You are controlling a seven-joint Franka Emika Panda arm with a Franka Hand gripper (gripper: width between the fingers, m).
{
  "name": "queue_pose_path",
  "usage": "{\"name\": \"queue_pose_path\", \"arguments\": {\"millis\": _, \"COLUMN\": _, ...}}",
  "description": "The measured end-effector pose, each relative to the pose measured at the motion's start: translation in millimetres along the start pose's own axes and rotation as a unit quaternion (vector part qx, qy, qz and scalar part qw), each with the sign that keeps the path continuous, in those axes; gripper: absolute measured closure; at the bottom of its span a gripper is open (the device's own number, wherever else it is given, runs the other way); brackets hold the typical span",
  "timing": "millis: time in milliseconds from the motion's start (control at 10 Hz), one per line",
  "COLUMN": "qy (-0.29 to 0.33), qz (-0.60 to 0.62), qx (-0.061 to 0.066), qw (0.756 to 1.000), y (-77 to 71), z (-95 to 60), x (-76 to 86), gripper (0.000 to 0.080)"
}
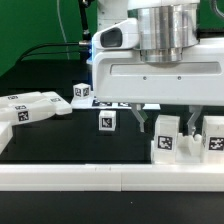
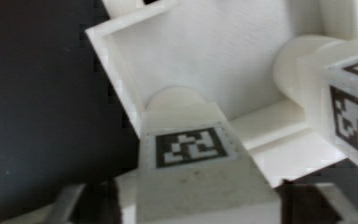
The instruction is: Assemble chair
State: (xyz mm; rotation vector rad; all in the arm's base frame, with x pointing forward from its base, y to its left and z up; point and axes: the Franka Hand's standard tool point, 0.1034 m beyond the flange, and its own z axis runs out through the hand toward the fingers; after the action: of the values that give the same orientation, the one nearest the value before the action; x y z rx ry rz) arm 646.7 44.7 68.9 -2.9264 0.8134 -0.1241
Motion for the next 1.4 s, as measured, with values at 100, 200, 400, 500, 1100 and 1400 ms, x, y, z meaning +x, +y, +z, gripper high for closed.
{"name": "queue_pose_path", "arguments": {"millis": 100, "qy": 0.000, "qz": 0.028, "qx": 0.000, "qw": 1.000, "y": 0.1, "z": 0.1, "x": 0.0, "gripper": 0.0515}}
{"name": "queue_pose_path", "arguments": {"millis": 200, "qy": 0.000, "qz": 0.048, "qx": 0.000, "qw": 0.999, "y": 0.1, "z": 0.1, "x": 0.0, "gripper": 0.0515}}
{"name": "queue_pose_path", "arguments": {"millis": 400, "qy": 0.001, "qz": 0.161, "qx": -0.001, "qw": 0.987, "y": 0.0, "z": 0.1, "x": -0.1, "gripper": 0.0515}}
{"name": "queue_pose_path", "arguments": {"millis": 500, "qy": 0.001, "qz": 0.200, "qx": -0.001, "qw": 0.980, "y": 0.0, "z": 0.1, "x": -0.1, "gripper": 0.0515}}
{"name": "queue_pose_path", "arguments": {"millis": 1100, "qy": -0.011, "qz": 0.489, "qx": 0.000, "qw": 0.872, "y": 1.0, "z": -1.2, "x": 0.3, "gripper": 0.0515}}
{"name": "queue_pose_path", "arguments": {"millis": 1400, "qy": -0.016, "qz": 0.586, "qx": 0.000, "qw": 0.810, "y": 1.9, "z": 0.7, "x": -0.7, "gripper": 0.0515}}
